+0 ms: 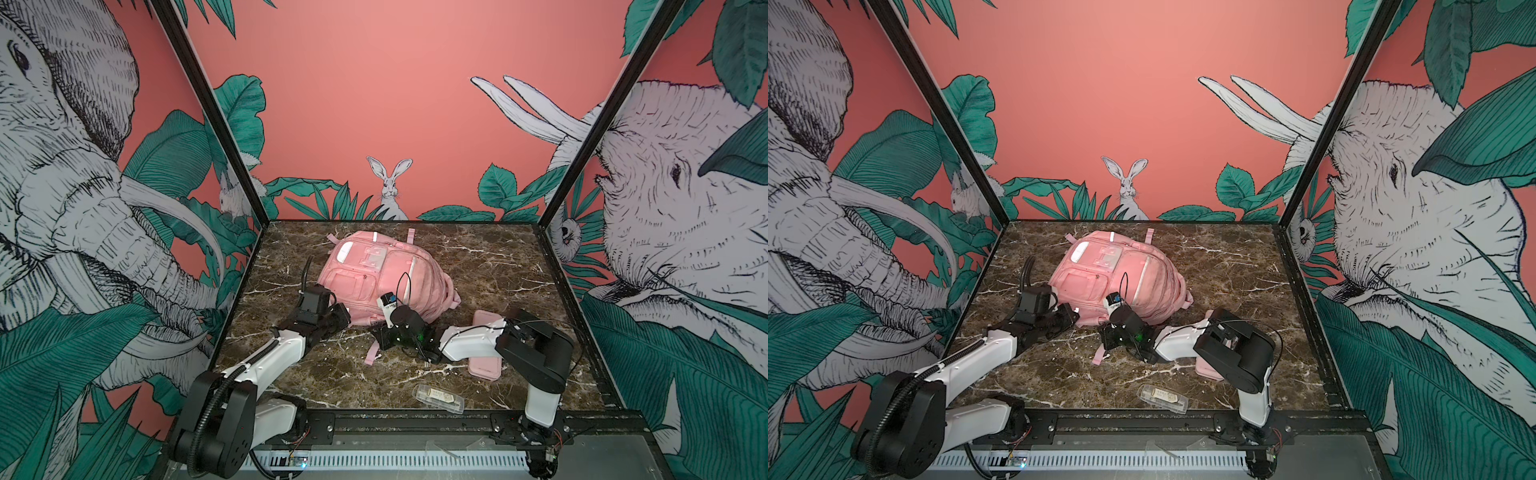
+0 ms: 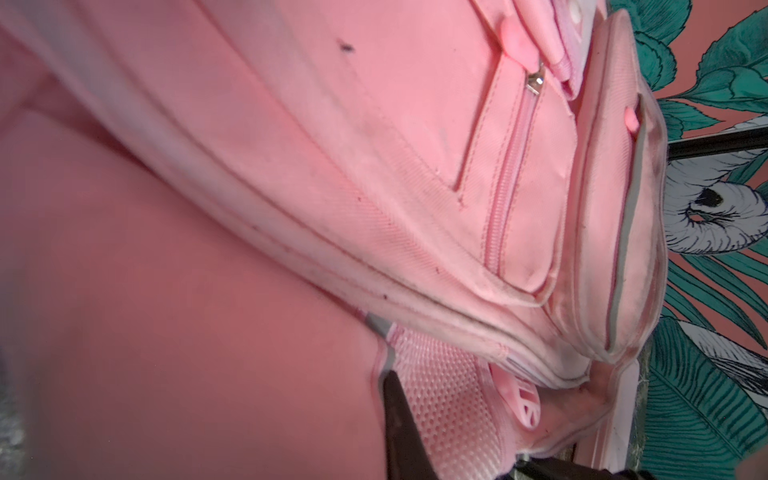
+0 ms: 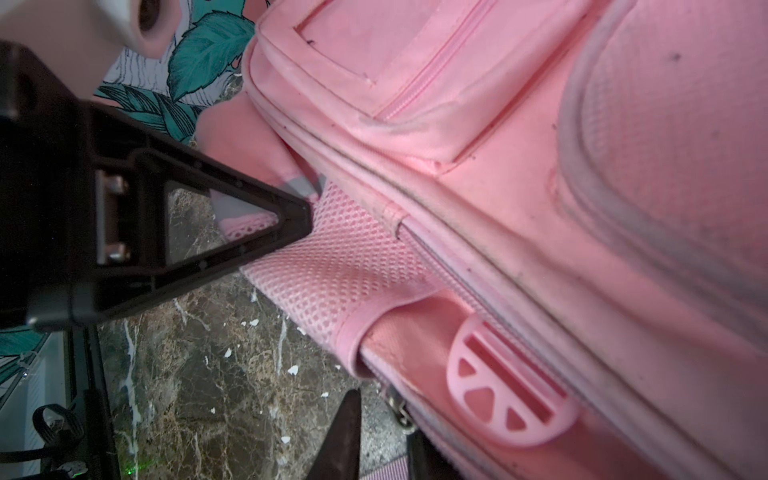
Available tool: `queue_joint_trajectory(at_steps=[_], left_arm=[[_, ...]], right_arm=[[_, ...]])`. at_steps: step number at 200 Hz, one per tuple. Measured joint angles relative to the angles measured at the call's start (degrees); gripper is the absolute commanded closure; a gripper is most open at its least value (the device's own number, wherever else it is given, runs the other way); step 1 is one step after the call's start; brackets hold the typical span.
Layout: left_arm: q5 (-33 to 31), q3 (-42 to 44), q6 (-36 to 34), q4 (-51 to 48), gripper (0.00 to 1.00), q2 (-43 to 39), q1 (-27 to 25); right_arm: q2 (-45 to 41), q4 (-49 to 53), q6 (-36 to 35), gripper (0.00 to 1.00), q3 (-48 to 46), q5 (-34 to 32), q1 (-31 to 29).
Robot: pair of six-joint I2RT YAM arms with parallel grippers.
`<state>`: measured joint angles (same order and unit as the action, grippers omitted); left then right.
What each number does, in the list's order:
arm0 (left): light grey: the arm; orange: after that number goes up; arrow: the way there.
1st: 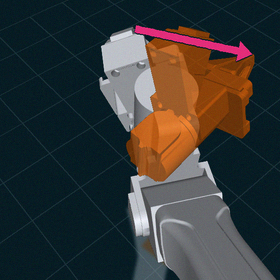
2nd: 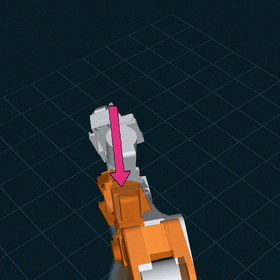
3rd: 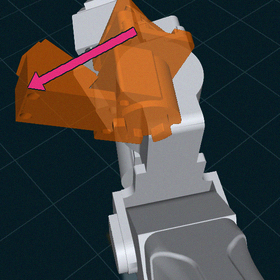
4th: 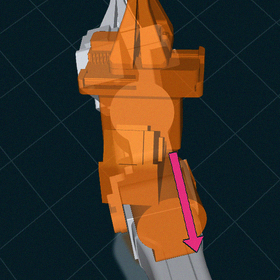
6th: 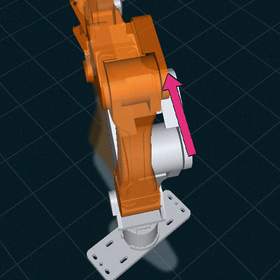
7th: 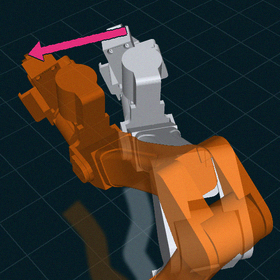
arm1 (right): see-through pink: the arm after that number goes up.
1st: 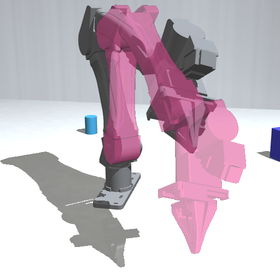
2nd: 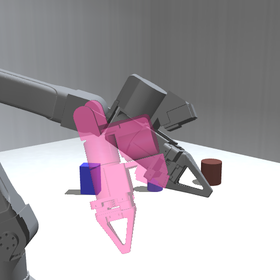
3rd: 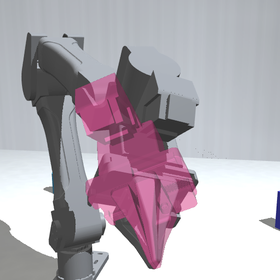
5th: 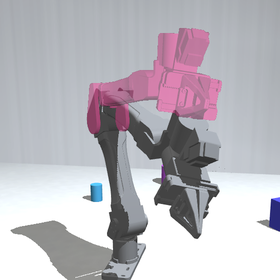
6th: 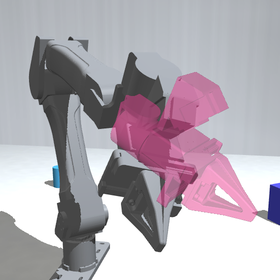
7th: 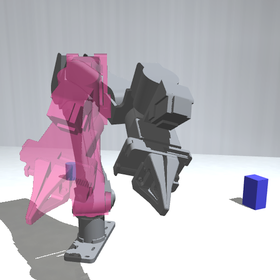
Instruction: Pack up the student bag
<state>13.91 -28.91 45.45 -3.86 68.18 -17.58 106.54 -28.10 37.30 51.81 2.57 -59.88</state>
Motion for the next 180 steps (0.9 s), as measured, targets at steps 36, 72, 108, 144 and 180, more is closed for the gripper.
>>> queue_joint_trajectory(at_steps=[36,72,108,144,180], left_arm=[[0.00,0.00,0.02,0.13,0.92,0.00,0.00],[0.00,0.00,0.04,0.24,0.92,0.00,0.00],[-0.15,0.00,-0.07,0.24,0.92,0.00,0.00],[-0.68,-0.57,-1.60,-0.61,0.92,0.00,-0.02],[-0.85,-2.78,-3.58,-2.25,0.94,1.42,0.74]], right_arm=[[0.90,0.07,-0.02,0.80,1.62,-0.02,-0.09],[2.16,0.07,0.09,0.87,2.36,-0.35,-0.09],[2.16,0.11,0.98,0.99,2.36,-0.42,-0.09],[1.60,-0.24,2.03,1.00,1.20,1.14,-0.09],[-1.49,0.11,3.32,1.00,-1.25,3.34,0.04]])
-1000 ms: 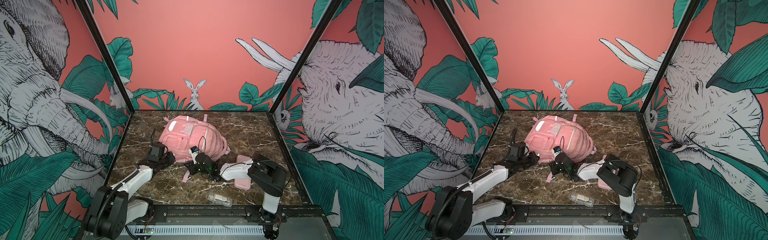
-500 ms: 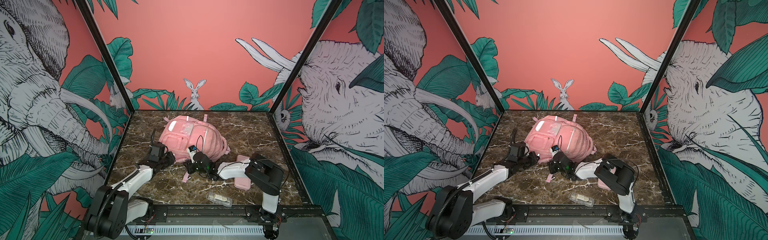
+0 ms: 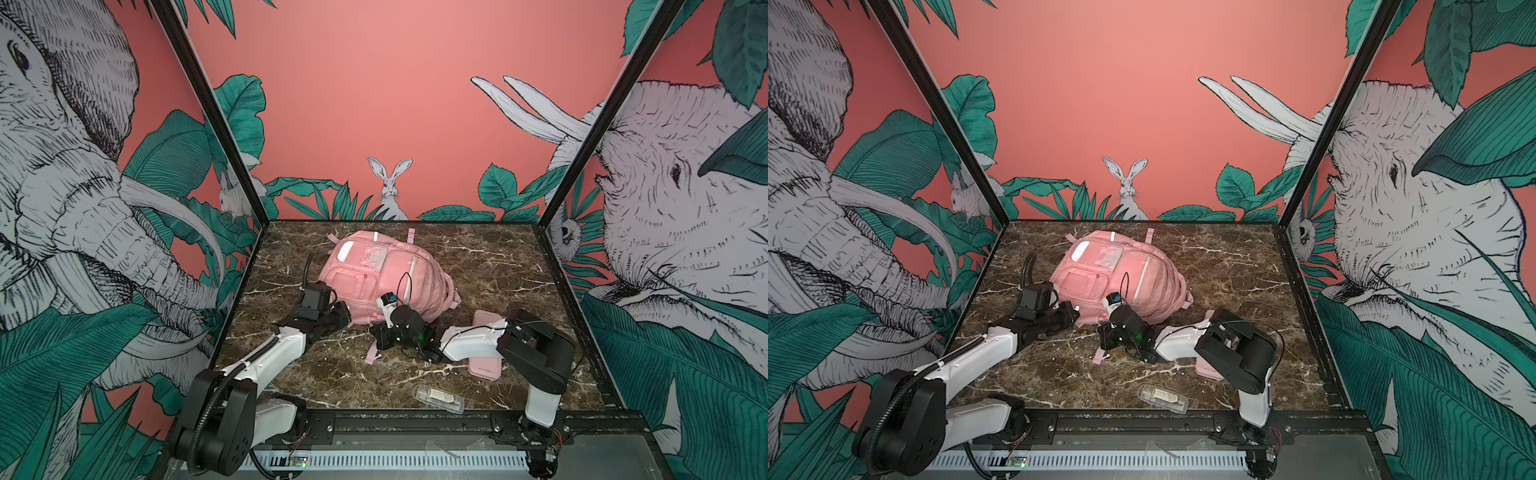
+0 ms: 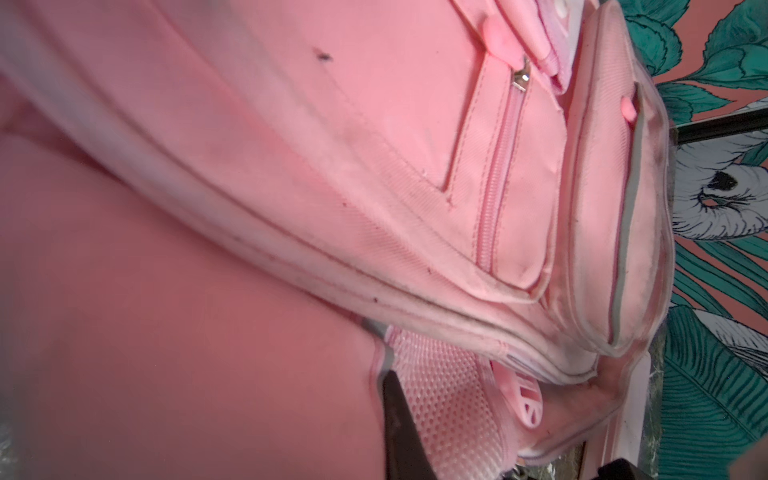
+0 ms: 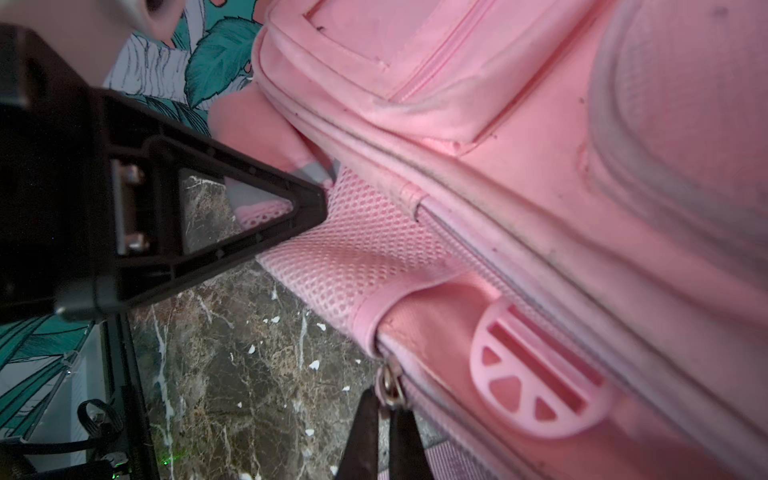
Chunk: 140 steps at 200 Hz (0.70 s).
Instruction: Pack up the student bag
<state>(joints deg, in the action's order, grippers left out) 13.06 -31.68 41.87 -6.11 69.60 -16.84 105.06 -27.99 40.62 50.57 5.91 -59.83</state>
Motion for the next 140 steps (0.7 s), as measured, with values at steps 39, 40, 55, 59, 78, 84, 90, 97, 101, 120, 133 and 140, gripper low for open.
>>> queue_joint_trajectory(at_steps=[39,40,55,59,78,84,90,97,101,120,133,140], left_arm=[[0.57,-2.08,-1.97,-0.66,0.96,3.56,2.29],[0.61,-2.10,-2.01,-0.68,0.96,3.61,2.34],[1.53,-2.34,-2.54,-0.85,0.96,4.26,3.43],[1.46,-2.45,-2.69,-0.83,0.96,4.42,3.89],[1.07,-3.54,-3.17,-0.59,0.96,5.44,7.06],[1.05,-3.89,-3.37,-0.52,0.96,5.73,7.74],[1.03,-4.04,-3.54,-0.35,0.96,5.90,8.20],[1.03,-4.13,-3.65,-0.20,0.96,6.05,8.66],[1.09,-4.17,-3.74,-0.15,0.96,6.14,8.72],[1.64,-4.20,-3.76,0.22,0.96,6.71,8.81],[2.27,-4.17,-3.63,0.52,0.96,7.17,8.81],[2.54,-4.17,-3.48,0.68,0.96,7.32,8.92]], right_arm=[[-3.32,0.15,1.20,1.00,-2.82,2.58,1.49],[-3.39,0.15,1.18,1.00,-2.89,2.62,1.55],[-4.90,0.26,1.29,1.00,-4.28,3.82,2.86],[-5.55,0.68,1.31,1.00,-4.94,4.15,3.30],[-8.50,3.80,1.16,1.00,-7.78,5.38,5.11],[-9.49,5.18,0.94,1.00,-8.55,5.57,5.68],[-10.47,6.71,0.55,1.00,-9.09,5.64,6.27],[-11.76,8.52,0.00,0.99,-9.60,5.68,6.88],[-12.46,9.60,-0.50,0.97,-9.73,5.70,7.13],[-15.23,15.32,-3.41,0.84,-8.44,5.46,7.28],[-15.43,17.55,-5.27,0.76,-6.12,5.29,5.70],[-15.34,17.73,-5.75,0.72,-5.09,5.31,4.59]])
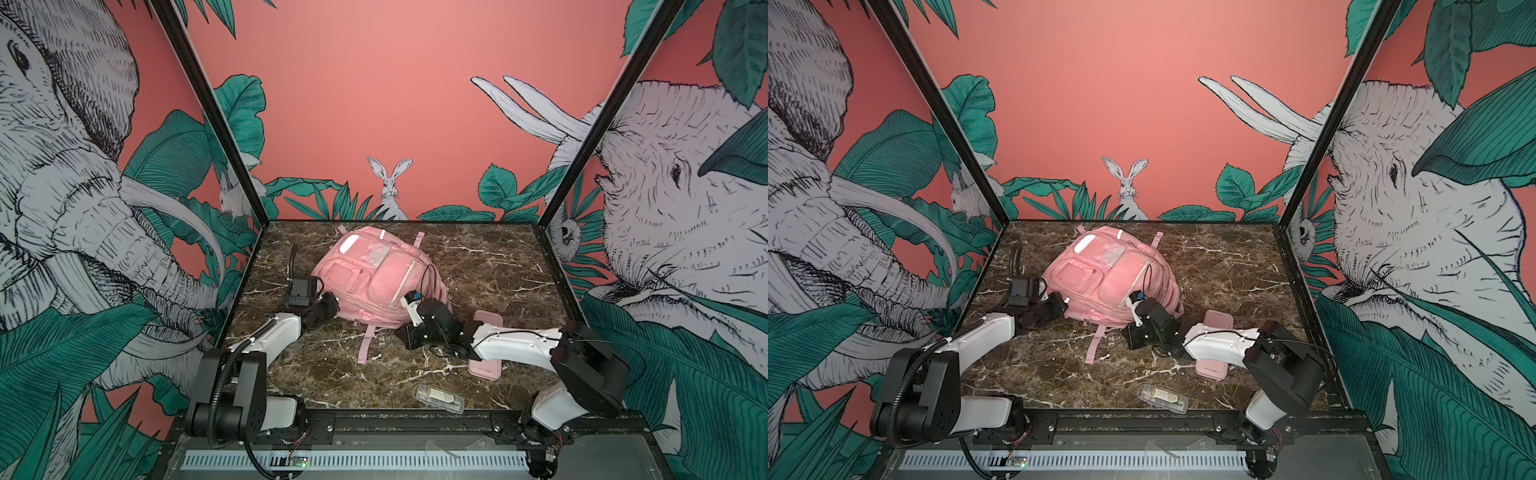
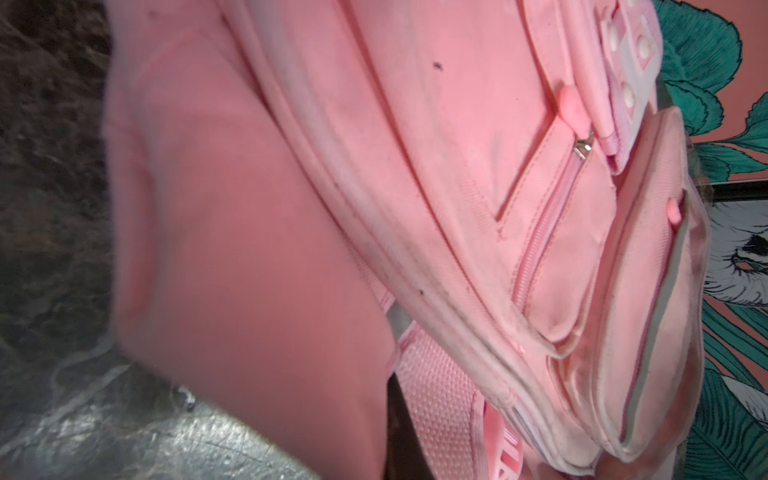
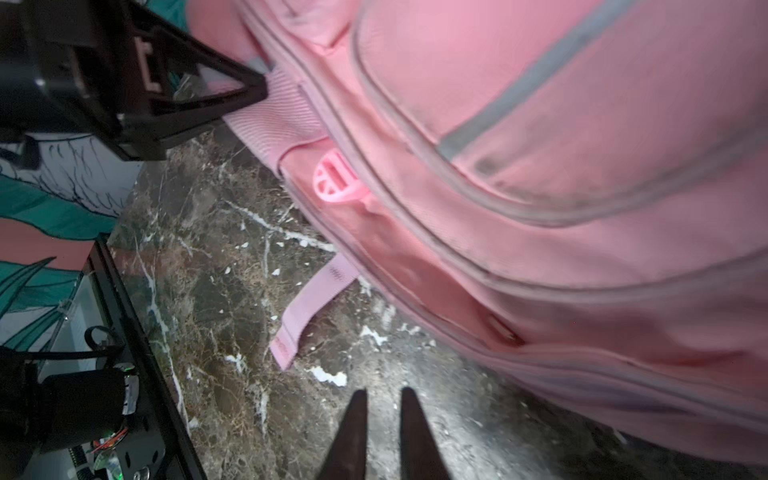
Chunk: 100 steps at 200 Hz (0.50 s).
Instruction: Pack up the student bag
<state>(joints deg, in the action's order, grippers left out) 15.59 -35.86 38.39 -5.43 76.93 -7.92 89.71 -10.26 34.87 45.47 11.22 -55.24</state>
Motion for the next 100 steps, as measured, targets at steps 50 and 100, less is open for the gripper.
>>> queue_joint_trajectory(at_steps=[50,100], left_arm=[[1.55,0.81,1.40,0.92,0.96,-1.88,-0.09],[1.66,0.79,2.60,0.83,0.95,-6.40,-4.59]], right_arm=[[6.34,-1.27,-0.31,0.53,5.20,-2.38,-5.18],[11.87,0.55,1.03,0.50,10.88,-9.44,-6.27]])
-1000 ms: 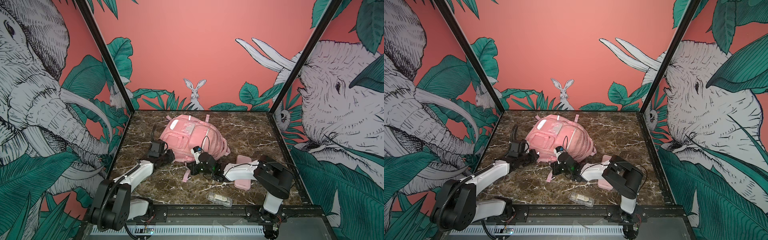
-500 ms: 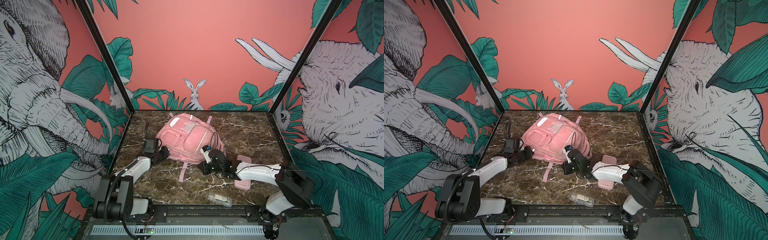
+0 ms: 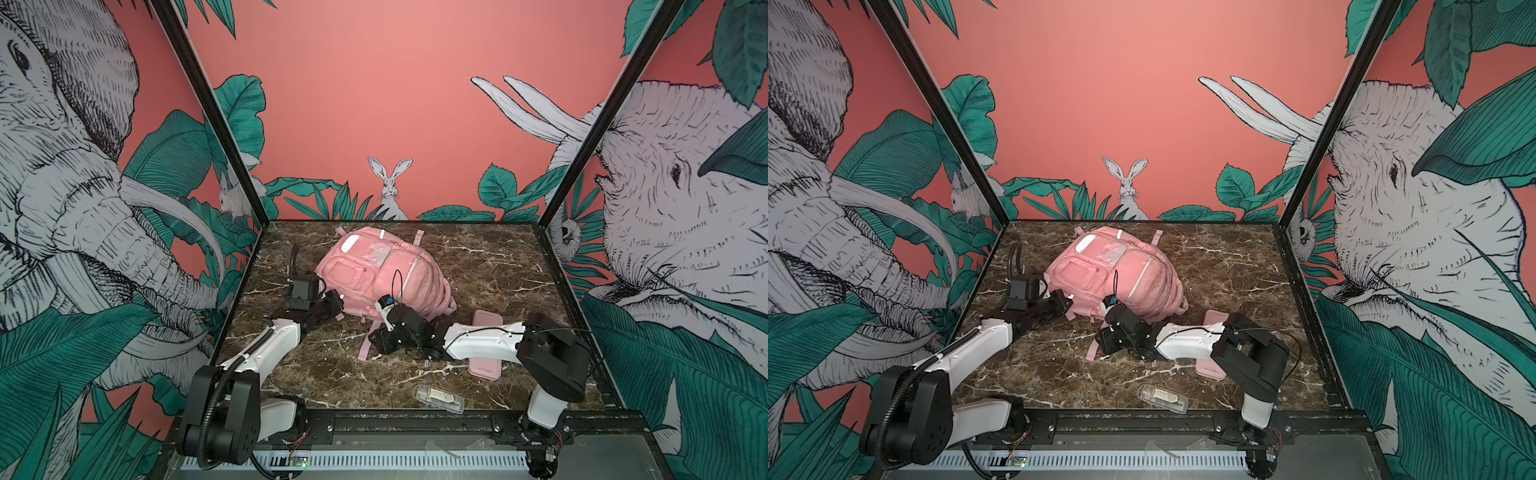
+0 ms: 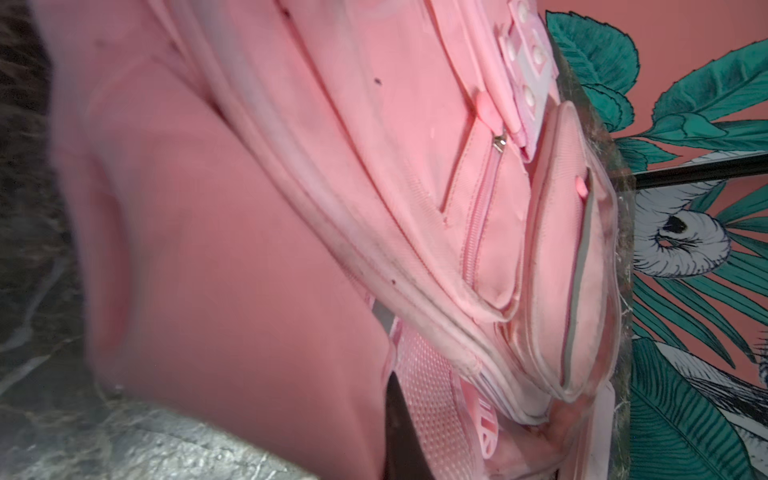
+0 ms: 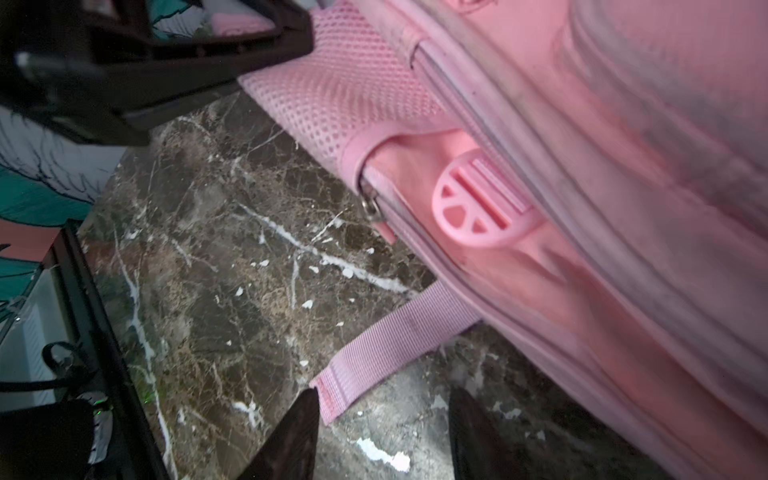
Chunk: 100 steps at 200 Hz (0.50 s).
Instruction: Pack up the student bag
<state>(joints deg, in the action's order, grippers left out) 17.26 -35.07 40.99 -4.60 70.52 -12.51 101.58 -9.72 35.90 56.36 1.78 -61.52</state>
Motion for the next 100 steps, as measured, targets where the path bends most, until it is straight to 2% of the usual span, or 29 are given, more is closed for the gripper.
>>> queue_joint_trajectory(at_steps=[43,100], left_arm=[[-1.44,-0.02,2.27,0.22,0.93,-0.15,-6.40],[-1.81,-0.04,4.72,0.68,0.93,-0.15,-8.74]], right_arm=[[0.61,5.95,-0.15,0.45,5.49,-8.04,-1.70],[2.78,18.36,1.42,0.51,10.32,-21.75,-2.64]])
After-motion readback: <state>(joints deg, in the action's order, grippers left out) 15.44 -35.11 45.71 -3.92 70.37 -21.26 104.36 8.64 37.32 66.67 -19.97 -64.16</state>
